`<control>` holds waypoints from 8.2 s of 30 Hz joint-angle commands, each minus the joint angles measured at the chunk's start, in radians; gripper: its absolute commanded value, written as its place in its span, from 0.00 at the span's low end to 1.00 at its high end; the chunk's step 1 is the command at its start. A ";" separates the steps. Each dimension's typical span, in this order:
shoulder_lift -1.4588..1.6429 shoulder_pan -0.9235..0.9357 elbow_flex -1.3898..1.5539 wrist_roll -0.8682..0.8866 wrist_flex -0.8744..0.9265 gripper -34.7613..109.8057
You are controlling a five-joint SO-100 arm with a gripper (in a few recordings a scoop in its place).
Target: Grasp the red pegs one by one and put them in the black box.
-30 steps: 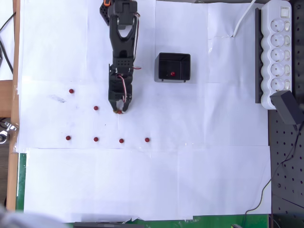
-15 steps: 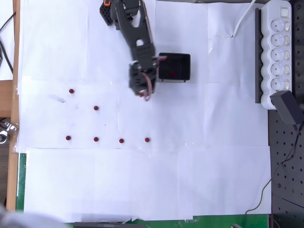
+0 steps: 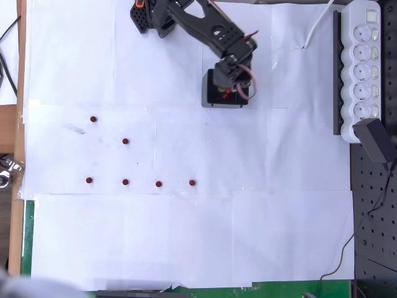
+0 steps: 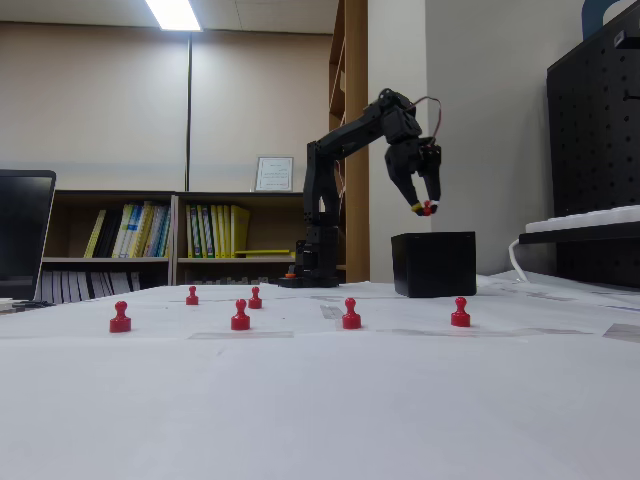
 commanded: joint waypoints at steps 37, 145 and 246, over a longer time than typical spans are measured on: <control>-0.476 0.764 -0.876 0.568 -0.893 0.34; 0.048 -0.067 0.057 -0.100 -0.032 0.24; -0.011 1.310 -0.824 0.680 -1.285 0.24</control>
